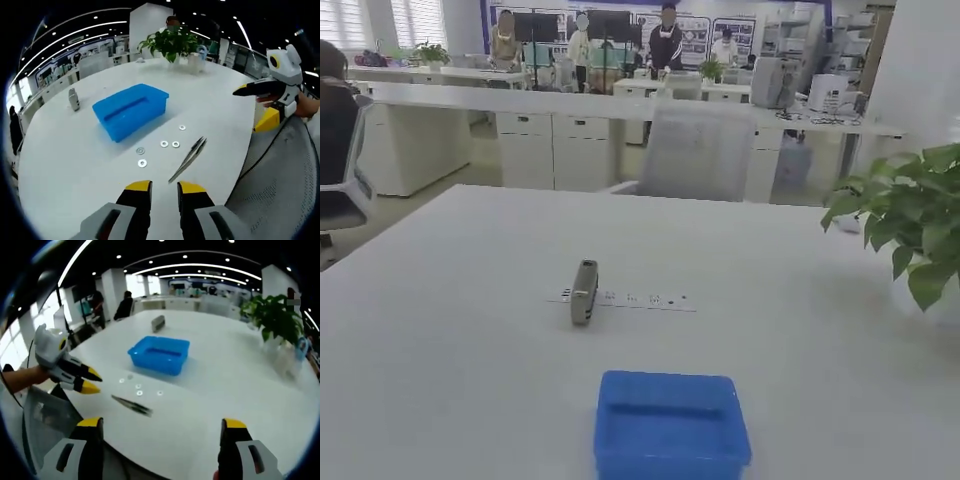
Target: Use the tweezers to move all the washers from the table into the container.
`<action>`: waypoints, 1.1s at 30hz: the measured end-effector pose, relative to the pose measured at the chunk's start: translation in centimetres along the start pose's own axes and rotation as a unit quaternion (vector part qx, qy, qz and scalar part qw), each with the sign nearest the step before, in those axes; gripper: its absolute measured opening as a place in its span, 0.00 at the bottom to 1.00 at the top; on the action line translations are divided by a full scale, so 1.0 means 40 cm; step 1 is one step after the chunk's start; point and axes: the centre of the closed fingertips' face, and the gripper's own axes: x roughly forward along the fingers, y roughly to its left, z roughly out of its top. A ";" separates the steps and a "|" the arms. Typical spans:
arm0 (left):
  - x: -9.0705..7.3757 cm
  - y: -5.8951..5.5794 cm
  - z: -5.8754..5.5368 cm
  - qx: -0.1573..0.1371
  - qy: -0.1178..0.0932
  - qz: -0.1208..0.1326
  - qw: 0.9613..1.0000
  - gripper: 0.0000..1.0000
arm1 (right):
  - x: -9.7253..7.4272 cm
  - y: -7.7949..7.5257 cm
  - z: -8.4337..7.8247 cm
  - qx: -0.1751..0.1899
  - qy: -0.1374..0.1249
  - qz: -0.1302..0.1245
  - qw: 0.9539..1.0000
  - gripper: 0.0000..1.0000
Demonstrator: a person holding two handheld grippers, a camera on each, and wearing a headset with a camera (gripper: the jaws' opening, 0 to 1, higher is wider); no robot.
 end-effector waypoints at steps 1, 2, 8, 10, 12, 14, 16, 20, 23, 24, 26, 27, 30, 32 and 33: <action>0.007 0.001 0.000 0.004 0.000 0.001 1.000 0.16 | 0.000 0.001 0.000 0.000 0.000 0.000 1.000 0.96; 0.013 0.002 0.002 0.012 0.000 -0.001 1.000 0.15 | 0.000 0.001 0.000 0.000 0.000 0.001 1.000 0.96; 0.057 -0.022 -0.010 0.061 0.016 -0.026 0.998 0.10 | 0.001 0.003 -0.002 -0.001 0.001 0.002 1.000 0.96; 0.069 -0.030 -0.018 0.071 0.023 -0.034 0.997 0.08 | 0.002 0.005 -0.003 -0.002 0.002 0.003 1.000 0.96; 0.078 -0.035 -0.022 0.081 0.026 -0.038 0.996 0.08 | 0.002 0.008 -0.003 -0.003 0.004 0.003 1.000 0.96; 0.084 -0.035 -0.026 0.088 0.031 -0.038 0.995 0.08 | 0.002 0.009 -0.002 -0.004 0.003 0.004 1.000 0.96; 0.089 -0.038 -0.033 0.101 0.036 -0.041 0.993 0.07 | 0.002 0.009 -0.003 -0.004 0.004 0.005 1.000 0.96; 0.089 -0.043 -0.026 0.108 0.029 -0.050 0.992 0.02 | 0.002 0.009 -0.003 -0.005 0.003 0.005 1.000 0.96; 0.088 -0.053 -0.027 0.118 0.028 -0.061 0.991 0.00 | 0.002 0.011 -0.002 -0.005 0.002 0.007 1.000 0.96; 0.087 -0.056 -0.028 0.120 0.029 -0.065 0.990 0.00 | 0.002 0.012 -0.002 -0.006 0.002 0.007 1.000 0.95; 0.078 -0.065 -0.028 0.126 0.028 -0.068 0.989 0.00 | 0.001 0.017 -0.001 -0.009 0.001 0.009 1.000 0.95; 0.070 -0.069 -0.024 0.131 0.026 -0.069 0.989 0.00 | 0.001 0.019 0.000 -0.010 0.001 0.010 1.000 0.95; 0.042 -0.080 -0.004 0.131 0.015 -0.068 0.989 0.00 | 0.002 0.029 0.001 -0.015 -0.001 0.017 1.000 0.94; 0.019 -0.088 0.012 0.132 0.007 -0.065 0.989 0.00 | 0.002 0.036 0.002 -0.020 0.000 0.021 1.000 0.93; 0.010 -0.091 0.018 0.135 0.003 -0.062 0.989 0.00 | 0.002 0.040 0.002 -0.022 0.000 0.024 0.999 0.92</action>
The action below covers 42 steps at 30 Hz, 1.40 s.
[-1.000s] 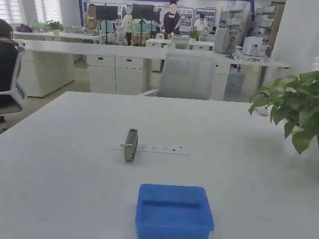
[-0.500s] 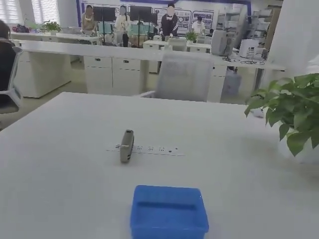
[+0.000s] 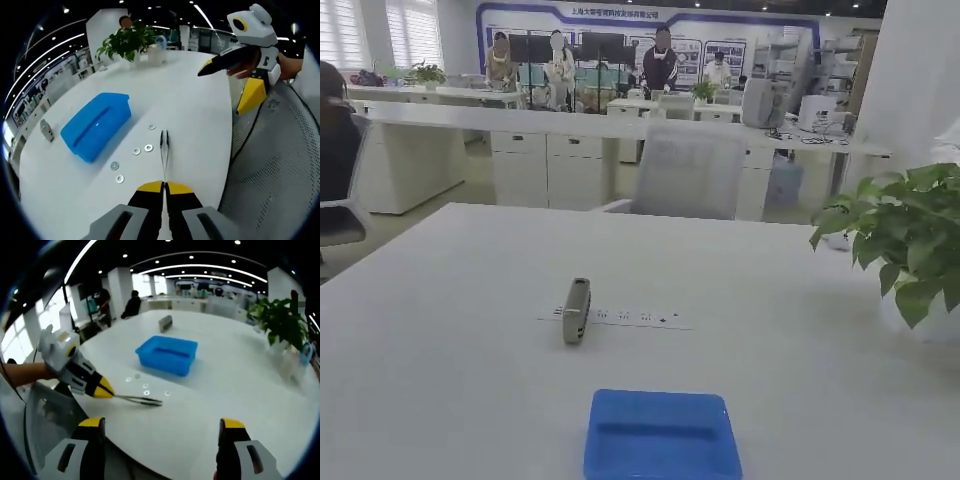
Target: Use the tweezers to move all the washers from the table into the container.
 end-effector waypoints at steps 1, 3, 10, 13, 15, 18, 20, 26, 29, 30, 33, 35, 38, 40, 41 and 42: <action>-0.014 -0.003 0.012 0.004 -0.006 0.005 1.000 0.00 | 0.000 0.006 0.001 -0.002 -0.001 0.005 1.000 0.90; -0.032 -0.006 0.027 0.004 -0.012 0.011 1.000 0.00 | -0.001 0.018 0.004 -0.006 -0.001 0.014 1.000 0.86; -0.085 -0.025 0.074 0.029 -0.026 0.023 0.999 0.00 | 0.008 0.084 0.009 -0.037 0.006 0.073 0.997 0.64; -0.102 -0.032 0.089 0.042 -0.030 0.024 0.998 0.00 | 0.022 0.126 0.007 -0.063 0.011 0.106 0.992 0.54; -0.108 -0.037 0.094 0.054 -0.026 0.022 0.998 0.00 | 0.034 0.151 -0.003 -0.080 0.023 0.126 0.989 0.49; -0.117 -0.045 0.100 0.077 -0.019 0.015 0.997 0.00 | 0.051 0.179 -0.006 -0.106 0.031 0.149 0.983 0.38; -0.124 -0.048 0.103 0.091 -0.011 0.013 0.996 0.00 | 0.062 0.190 -0.005 -0.129 0.037 0.159 0.978 0.34; -0.142 -0.052 0.119 0.107 -0.002 -0.001 0.994 0.00 | 0.097 0.226 0.036 -0.193 0.032 0.187 0.963 0.23; -0.143 -0.056 0.121 0.114 0.003 -0.009 0.993 0.00 | 0.112 0.251 0.054 -0.215 0.027 0.205 0.955 0.20; -0.143 -0.058 0.121 0.118 0.006 -0.013 0.993 0.00 | 0.124 0.262 0.056 -0.233 0.030 0.211 0.949 0.19; -0.142 -0.064 0.124 0.128 0.011 -0.021 0.991 0.00 | 0.146 0.268 0.053 -0.279 0.038 0.211 0.936 0.17; -0.142 -0.065 0.129 0.134 0.013 -0.023 0.991 0.00 | 0.153 0.272 0.046 -0.298 0.045 0.215 0.929 0.14; -0.140 -0.066 0.132 0.143 0.020 -0.028 0.989 0.00 | 0.158 0.275 0.035 -0.310 0.052 0.221 0.923 0.10; -0.138 -0.067 0.134 0.148 0.022 -0.032 0.988 0.00 | 0.161 0.270 0.034 -0.312 0.054 0.222 0.922 0.10; -0.138 -0.069 0.134 0.152 0.023 -0.035 0.988 0.00 | 0.162 0.269 0.036 -0.311 0.052 0.223 0.922 0.11; -0.137 -0.070 0.136 0.154 0.022 -0.037 0.987 0.00 | 0.162 0.268 0.038 -0.310 0.051 0.223 0.923 0.11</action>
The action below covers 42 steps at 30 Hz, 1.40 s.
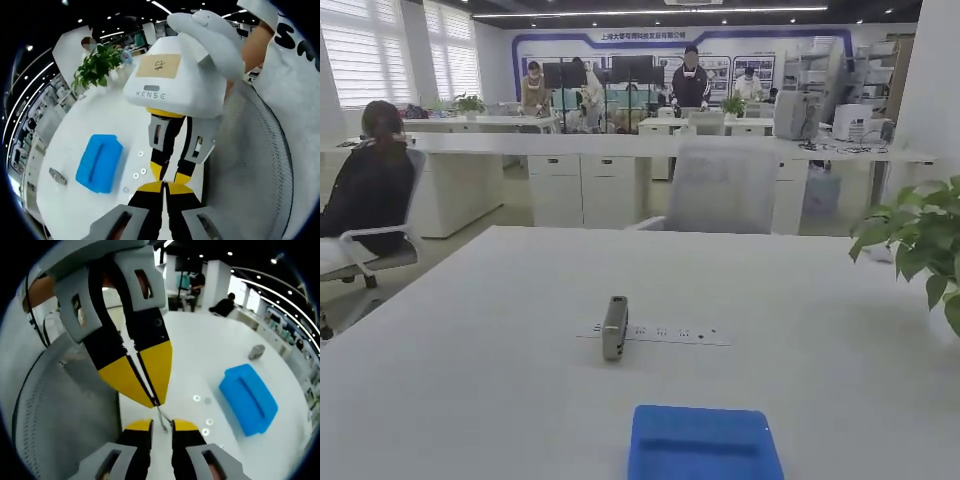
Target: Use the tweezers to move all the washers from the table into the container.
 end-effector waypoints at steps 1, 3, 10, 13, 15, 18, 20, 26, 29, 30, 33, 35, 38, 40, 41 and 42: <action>0.001 -0.002 0.001 0.004 0.000 -0.004 1.000 0.00 | -0.001 -0.002 0.003 0.000 -0.004 0.002 1.000 0.10; 0.003 -0.003 0.003 0.010 0.001 -0.008 1.000 0.00 | 0.000 -0.003 0.005 0.001 -0.007 0.005 1.000 0.09; 0.011 0.007 0.015 0.010 -0.001 -0.002 1.000 0.00 | 0.008 -0.013 0.000 -0.011 -0.004 0.009 1.000 0.04; 0.013 0.023 0.019 -0.026 -0.019 0.032 0.999 0.00 | 0.006 -0.018 -0.003 -0.004 -0.011 0.009 1.000 0.04; 0.012 0.026 0.007 -0.055 -0.026 0.052 0.997 0.02 | 0.004 -0.020 -0.003 0.004 -0.014 0.011 1.000 0.03; 0.003 0.031 -0.011 -0.107 -0.044 0.082 0.990 0.17 | 0.002 -0.026 -0.007 0.018 -0.019 0.006 1.000 0.03; -0.015 0.041 -0.029 -0.164 -0.064 0.117 0.977 0.22 | 0.000 -0.031 -0.008 0.040 -0.026 0.004 0.999 0.03; -0.074 0.059 -0.154 -0.282 -0.064 0.234 0.928 0.47 | -0.006 -0.062 -0.010 0.098 -0.045 0.002 0.994 0.02; -0.091 0.063 -0.202 -0.315 -0.052 0.272 0.908 0.60 | -0.009 -0.087 -0.003 0.116 -0.052 -0.004 0.992 0.02; -0.094 0.063 -0.211 -0.319 -0.049 0.280 0.904 0.64 | -0.011 -0.095 0.001 0.121 -0.055 -0.005 0.991 0.02; -0.092 0.058 -0.223 -0.335 -0.055 0.288 0.895 0.62 | -0.017 -0.135 0.024 0.137 -0.072 -0.006 0.988 0.00; -0.084 0.056 -0.223 -0.339 -0.055 0.290 0.894 0.61 | -0.015 -0.146 0.028 0.141 -0.073 -0.008 0.987 0.00; -0.076 0.056 -0.226 -0.325 -0.042 0.290 0.899 0.60 | -0.009 -0.150 0.010 0.133 -0.057 -0.015 0.989 0.00; -0.070 0.056 -0.226 -0.325 -0.035 0.281 0.902 0.56 | -0.015 -0.146 0.004 0.132 -0.056 -0.019 0.990 0.00; -0.063 0.057 -0.223 -0.324 -0.033 0.270 0.906 0.53 | -0.022 -0.145 -0.003 0.134 -0.055 -0.024 0.989 0.00; -0.057 0.062 -0.221 -0.325 -0.030 0.262 0.908 0.49 | -0.029 -0.140 -0.008 0.139 -0.056 -0.026 0.988 0.00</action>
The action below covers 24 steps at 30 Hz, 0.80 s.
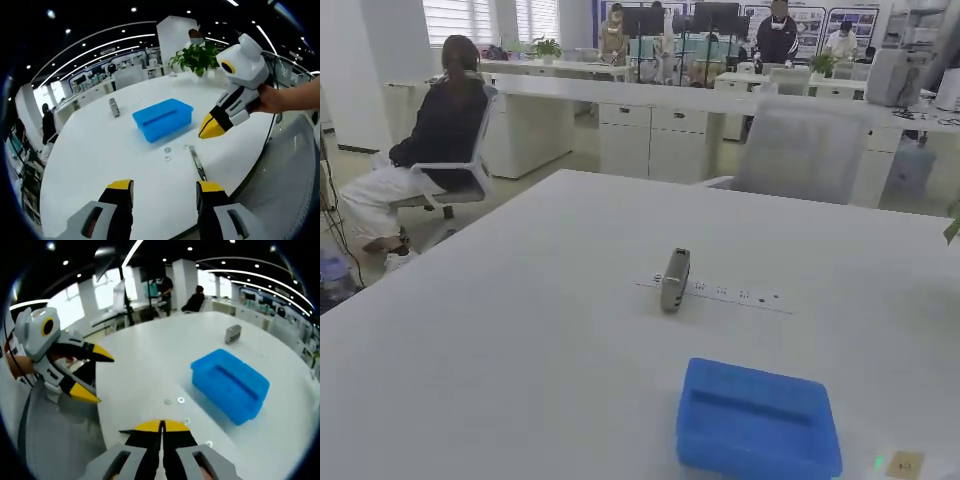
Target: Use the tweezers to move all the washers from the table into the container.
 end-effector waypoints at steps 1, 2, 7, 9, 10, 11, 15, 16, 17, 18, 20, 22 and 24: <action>0.007 -0.008 0.000 0.001 0.008 -0.015 1.000 0.45 | -0.008 0.001 -0.002 0.004 -0.001 -0.002 1.000 0.00; 0.019 -0.018 0.000 -0.003 0.020 -0.032 0.999 0.42 | -0.019 0.003 -0.004 0.007 -0.004 -0.010 1.000 0.00; 0.076 -0.042 0.028 -0.013 0.034 -0.067 0.997 0.38 | -0.059 0.020 -0.022 0.019 -0.010 -0.026 0.999 0.00; 0.099 -0.066 0.027 -0.015 0.047 -0.089 0.995 0.37 | -0.067 0.027 -0.030 0.022 -0.009 -0.033 0.999 0.00; 0.104 -0.070 0.026 -0.015 0.050 -0.091 0.994 0.38 | -0.070 0.028 -0.033 0.023 -0.009 -0.037 0.999 0.00; 0.116 -0.084 0.023 -0.012 0.056 -0.101 0.993 0.38 | -0.076 0.029 -0.037 0.024 -0.009 -0.040 0.999 0.00; 0.145 -0.129 0.005 -0.004 0.074 -0.131 0.989 0.32 | -0.090 0.037 -0.046 0.041 -0.014 -0.047 0.998 0.00; 0.150 -0.136 -0.001 0.001 0.080 -0.137 0.987 0.29 | -0.090 0.037 -0.047 0.044 -0.015 -0.049 0.998 0.00; 0.156 -0.142 -0.006 0.005 0.083 -0.140 0.987 0.28 | -0.094 0.038 -0.049 0.047 -0.016 -0.051 0.998 0.00; 0.165 -0.149 -0.013 0.010 0.087 -0.144 0.986 0.27 | -0.095 0.039 -0.051 0.050 -0.016 -0.052 0.997 0.00; 0.176 -0.164 -0.028 0.015 0.098 -0.157 0.983 0.24 | -0.100 0.039 -0.056 0.055 -0.017 -0.057 0.997 0.00; 0.180 -0.174 -0.035 0.023 0.100 -0.166 0.981 0.19 | -0.105 0.037 -0.060 0.062 -0.018 -0.061 0.996 0.00; 0.188 -0.180 -0.044 0.029 0.106 -0.172 0.979 0.13 | -0.110 0.035 -0.064 0.069 -0.019 -0.063 0.995 0.00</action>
